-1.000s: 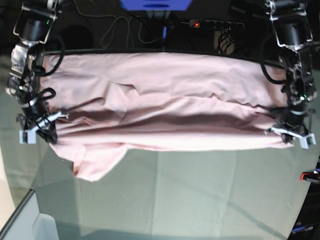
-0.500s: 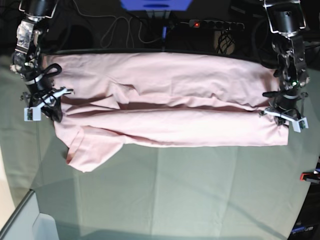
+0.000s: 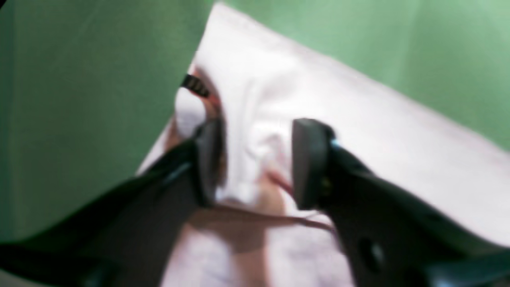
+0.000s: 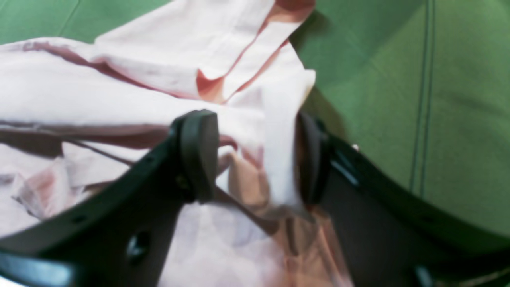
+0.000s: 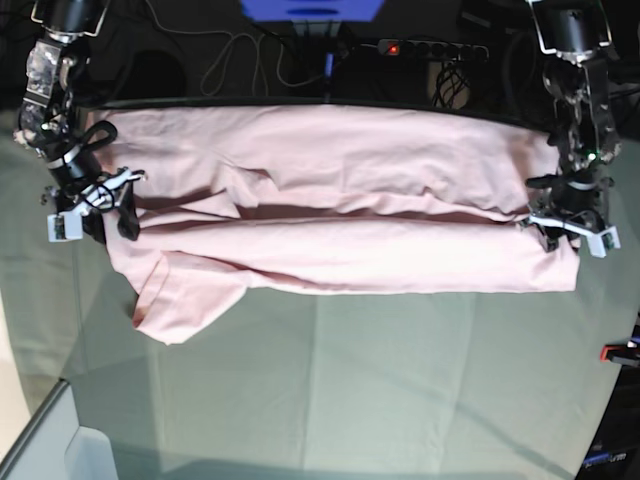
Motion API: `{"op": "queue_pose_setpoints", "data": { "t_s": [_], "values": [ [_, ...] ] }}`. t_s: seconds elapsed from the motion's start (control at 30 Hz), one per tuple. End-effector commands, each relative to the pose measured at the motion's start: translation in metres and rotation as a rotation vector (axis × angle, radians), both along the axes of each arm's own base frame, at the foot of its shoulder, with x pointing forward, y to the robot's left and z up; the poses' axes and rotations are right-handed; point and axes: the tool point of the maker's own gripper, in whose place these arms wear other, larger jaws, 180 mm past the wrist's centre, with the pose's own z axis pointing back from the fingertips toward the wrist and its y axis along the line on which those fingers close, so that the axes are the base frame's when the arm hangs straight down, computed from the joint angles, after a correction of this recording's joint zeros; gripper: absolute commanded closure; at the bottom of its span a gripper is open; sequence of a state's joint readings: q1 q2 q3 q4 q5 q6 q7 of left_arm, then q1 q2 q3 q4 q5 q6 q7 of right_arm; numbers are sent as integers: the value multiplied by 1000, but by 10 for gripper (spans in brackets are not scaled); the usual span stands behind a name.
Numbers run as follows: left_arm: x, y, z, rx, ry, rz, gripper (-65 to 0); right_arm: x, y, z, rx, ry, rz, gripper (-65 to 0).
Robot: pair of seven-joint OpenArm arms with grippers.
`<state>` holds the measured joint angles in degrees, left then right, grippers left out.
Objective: Layout the t-shirt on the table in an organized manner, then fold the t-shirt properly
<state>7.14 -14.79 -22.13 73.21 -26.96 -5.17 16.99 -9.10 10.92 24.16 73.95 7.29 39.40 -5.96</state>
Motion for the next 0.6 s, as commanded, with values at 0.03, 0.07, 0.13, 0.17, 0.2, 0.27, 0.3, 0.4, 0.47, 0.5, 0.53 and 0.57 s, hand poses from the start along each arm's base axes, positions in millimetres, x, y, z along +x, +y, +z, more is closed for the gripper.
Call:
{"op": "queue_pose_setpoints", "data": {
  "t_s": [0.03,0.07,0.13,0.17,0.2,0.27,0.3,0.4,0.47,0.5,0.53,0.57],
  "values": [
    [9,19,34,24,-100,33,-324,11,-5,21,-7,-74,6,-321],
    [7,26,41,22,-121,58,-326,12,-5,25,-12,-83,8,-321],
    [7,44,53,32,-155,111,-326,14,-9,35,-20,-113,-9,-321],
    [11,52,61,33,-177,132,-326,15,-11,40,-25,-127,-14,-321],
    [17,58,69,36,-200,148,-326,16,-9,43,-22,-137,-18,-321],
    [23,69,67,25,-199,178,-326,19,-10,51,-25,-159,-27,-321],
    [29,78,67,25,-195,190,-326,21,-11,54,-28,-168,-26,-322],
    [43,99,58,8,-166,224,-326,21,-11,55,-28,-174,-29,-322],
    [49,108,47,-21,-138,253,-326,21,-11,55,-31,-171,-28,-322],
    [51,112,41,-37,-122,269,-326,21,-11,55,-32,-171,-28,-322],
    [56,114,36,-53,-108,278,-327,19,-11,53,-32,-166,-28,-322],
    [60,111,30,-62,-96,273,-327,19,-12,53,-33,-165,-28,-322]
  ]
}}
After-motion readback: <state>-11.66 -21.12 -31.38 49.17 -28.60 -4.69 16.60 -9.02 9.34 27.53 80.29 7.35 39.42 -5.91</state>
